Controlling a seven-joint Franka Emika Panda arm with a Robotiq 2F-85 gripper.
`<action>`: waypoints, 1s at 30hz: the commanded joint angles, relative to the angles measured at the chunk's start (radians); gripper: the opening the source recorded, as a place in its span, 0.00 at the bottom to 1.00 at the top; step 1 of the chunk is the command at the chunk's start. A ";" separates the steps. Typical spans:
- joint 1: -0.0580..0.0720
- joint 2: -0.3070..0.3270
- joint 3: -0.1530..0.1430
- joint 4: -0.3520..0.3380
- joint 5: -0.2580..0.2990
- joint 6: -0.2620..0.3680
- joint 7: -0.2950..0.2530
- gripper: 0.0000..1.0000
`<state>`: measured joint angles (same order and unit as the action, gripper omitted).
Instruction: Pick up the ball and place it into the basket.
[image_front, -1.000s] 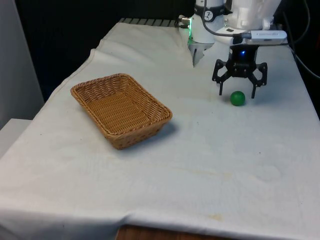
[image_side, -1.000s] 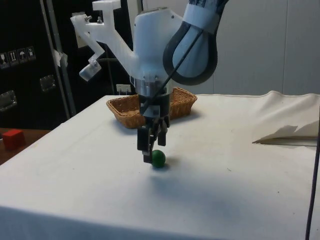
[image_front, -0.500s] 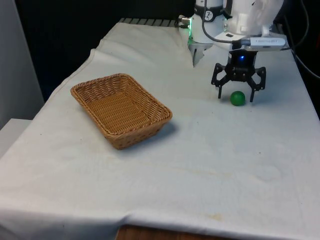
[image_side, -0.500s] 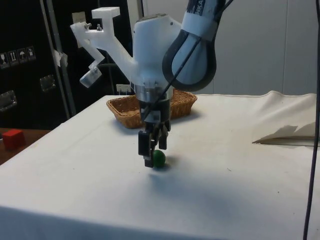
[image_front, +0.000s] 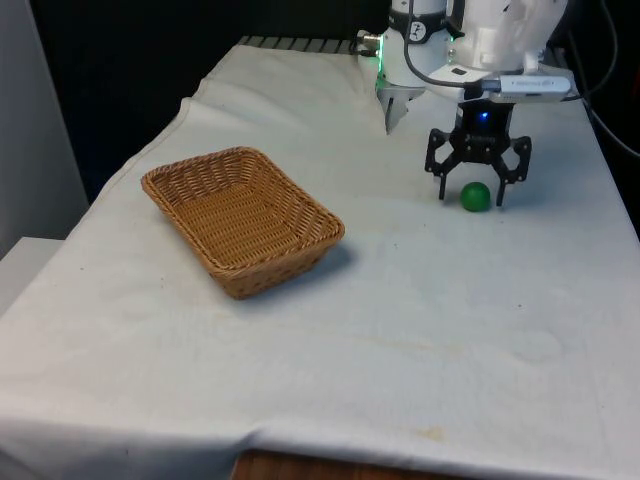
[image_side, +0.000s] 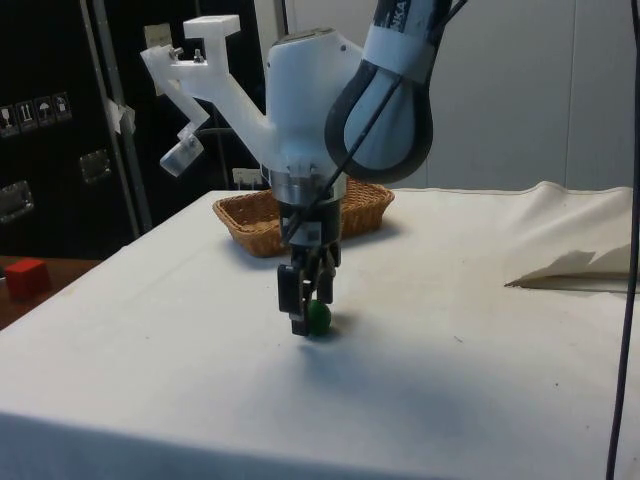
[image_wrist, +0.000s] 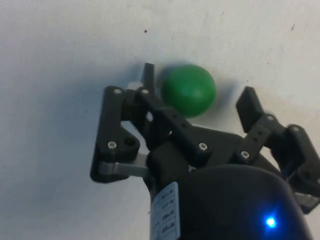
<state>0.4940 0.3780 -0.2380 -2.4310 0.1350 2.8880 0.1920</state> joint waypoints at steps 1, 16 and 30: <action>0.001 -0.001 -0.001 -0.003 0.000 0.004 0.002 0.82; 0.002 -0.001 -0.002 -0.004 -0.002 0.004 0.003 0.02; 0.007 -0.125 -0.016 -0.010 -0.039 -0.096 0.008 0.02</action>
<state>0.4940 0.2520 -0.2440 -2.4390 0.1100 2.7910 0.1900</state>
